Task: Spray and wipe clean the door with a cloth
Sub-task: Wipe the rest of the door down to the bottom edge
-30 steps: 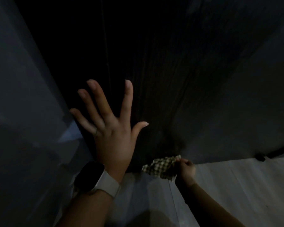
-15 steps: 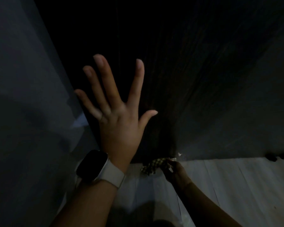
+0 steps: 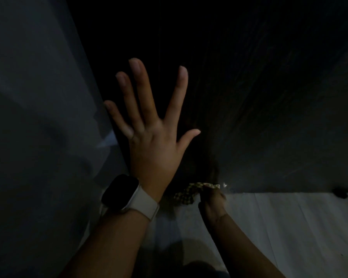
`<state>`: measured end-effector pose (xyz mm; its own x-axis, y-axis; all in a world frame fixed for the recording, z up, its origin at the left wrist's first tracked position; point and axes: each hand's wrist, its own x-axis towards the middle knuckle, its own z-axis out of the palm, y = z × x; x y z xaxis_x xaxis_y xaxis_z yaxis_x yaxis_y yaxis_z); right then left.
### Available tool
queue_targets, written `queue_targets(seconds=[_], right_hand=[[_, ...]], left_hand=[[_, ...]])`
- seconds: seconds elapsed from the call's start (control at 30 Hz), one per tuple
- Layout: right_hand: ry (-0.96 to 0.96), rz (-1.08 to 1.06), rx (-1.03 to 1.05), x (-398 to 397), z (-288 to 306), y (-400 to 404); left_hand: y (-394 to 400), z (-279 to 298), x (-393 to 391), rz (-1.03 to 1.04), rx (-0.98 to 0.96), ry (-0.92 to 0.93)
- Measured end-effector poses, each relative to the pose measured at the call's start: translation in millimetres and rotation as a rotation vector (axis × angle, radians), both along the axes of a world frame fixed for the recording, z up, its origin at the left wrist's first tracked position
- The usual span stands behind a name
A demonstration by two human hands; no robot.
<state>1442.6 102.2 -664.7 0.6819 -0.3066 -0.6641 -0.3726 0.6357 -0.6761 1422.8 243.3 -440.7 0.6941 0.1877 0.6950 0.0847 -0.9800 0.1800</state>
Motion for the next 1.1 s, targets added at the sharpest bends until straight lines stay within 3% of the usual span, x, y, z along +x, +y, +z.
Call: queue_targets(seconds=[0.07,0.13,0.2,0.3,0.37,0.5,0.6,0.67,0.73,0.83,1.1], right_hand=[[-0.112,-0.126,-0.061,-7.2,27.1,7.8],[-0.220,-0.255,-0.257,-14.3,60.4,18.8],[-0.429,-0.293,-0.382,-20.6,96.1,27.3],[-0.730,-0.235,-0.584,-25.0,144.4,25.4],[-0.902,-0.168,-0.820,-22.7,167.6,18.0],[-1.170,-0.051,-1.315,-5.9,191.8,5.8],[-1.311,-0.003,-1.662,9.5,191.3,8.4],[-1.437,0.206,-1.855,10.1,164.6,11.8],[-1.438,0.497,-1.904,2.6,130.5,11.9],[-1.362,0.650,-1.894,-3.9,119.4,6.3],[-1.415,0.181,-1.879,10.9,224.0,17.8]], left_hand=[[3.6,-2.0,-1.2,-0.029,0.006,-0.021],[14.8,-5.6,-2.9,-0.090,0.025,-0.050],[30.6,-7.6,-5.2,-0.166,0.044,-0.078],[40.1,-8.2,-10.8,-0.220,-0.024,-0.130],[37.8,-8.6,-14.5,-0.229,-0.117,-0.148],[41.8,-10.7,-18.1,-0.246,-0.118,-0.146],[45.2,-8.6,-18.9,-0.258,-0.102,-0.134],[45.9,-6.9,-19.6,-0.261,-0.088,-0.133],[47.3,-5.7,-20.4,-0.263,-0.074,-0.127],[48.8,-6.9,-21.4,-0.259,-0.065,-0.126],[47.3,-5.7,-24.4,-0.281,-0.079,-0.116]])
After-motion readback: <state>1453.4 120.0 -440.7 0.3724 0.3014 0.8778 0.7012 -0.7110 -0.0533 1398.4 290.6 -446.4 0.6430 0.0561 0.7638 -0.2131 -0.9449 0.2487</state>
